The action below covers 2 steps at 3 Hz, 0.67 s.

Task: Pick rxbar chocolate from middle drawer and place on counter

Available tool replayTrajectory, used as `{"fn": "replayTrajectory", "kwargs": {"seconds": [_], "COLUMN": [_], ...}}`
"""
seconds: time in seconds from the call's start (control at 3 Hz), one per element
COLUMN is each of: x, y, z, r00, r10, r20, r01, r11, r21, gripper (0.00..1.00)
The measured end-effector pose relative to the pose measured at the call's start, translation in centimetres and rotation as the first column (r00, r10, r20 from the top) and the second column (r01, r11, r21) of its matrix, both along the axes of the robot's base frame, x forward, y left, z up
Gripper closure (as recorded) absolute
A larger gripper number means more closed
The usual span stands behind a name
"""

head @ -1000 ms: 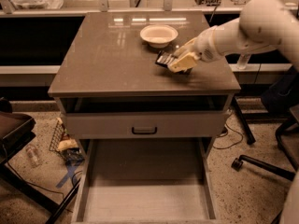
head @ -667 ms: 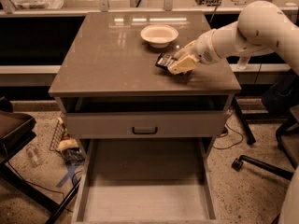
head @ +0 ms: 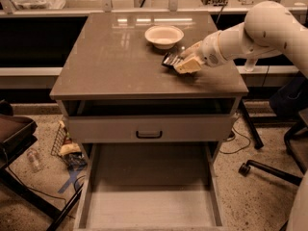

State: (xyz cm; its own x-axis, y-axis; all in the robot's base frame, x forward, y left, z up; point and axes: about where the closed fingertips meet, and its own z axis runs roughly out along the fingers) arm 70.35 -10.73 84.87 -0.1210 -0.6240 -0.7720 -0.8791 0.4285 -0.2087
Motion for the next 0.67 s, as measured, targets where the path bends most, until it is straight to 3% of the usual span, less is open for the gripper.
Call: {"fn": "replayTrajectory", "kwargs": {"seconds": [0.33,0.67], "x": [0.01,0.02], "y": [0.24,0.49], "z": [-0.15,-0.29], "r00": [1.0,1.0], "r10": [0.004,0.007], "r20": [-0.002,-0.005], "r01": [-0.004,-0.007], "r11": [1.0,1.0], "r21": [0.001,0.001], "gripper": [0.13,0.0]}}
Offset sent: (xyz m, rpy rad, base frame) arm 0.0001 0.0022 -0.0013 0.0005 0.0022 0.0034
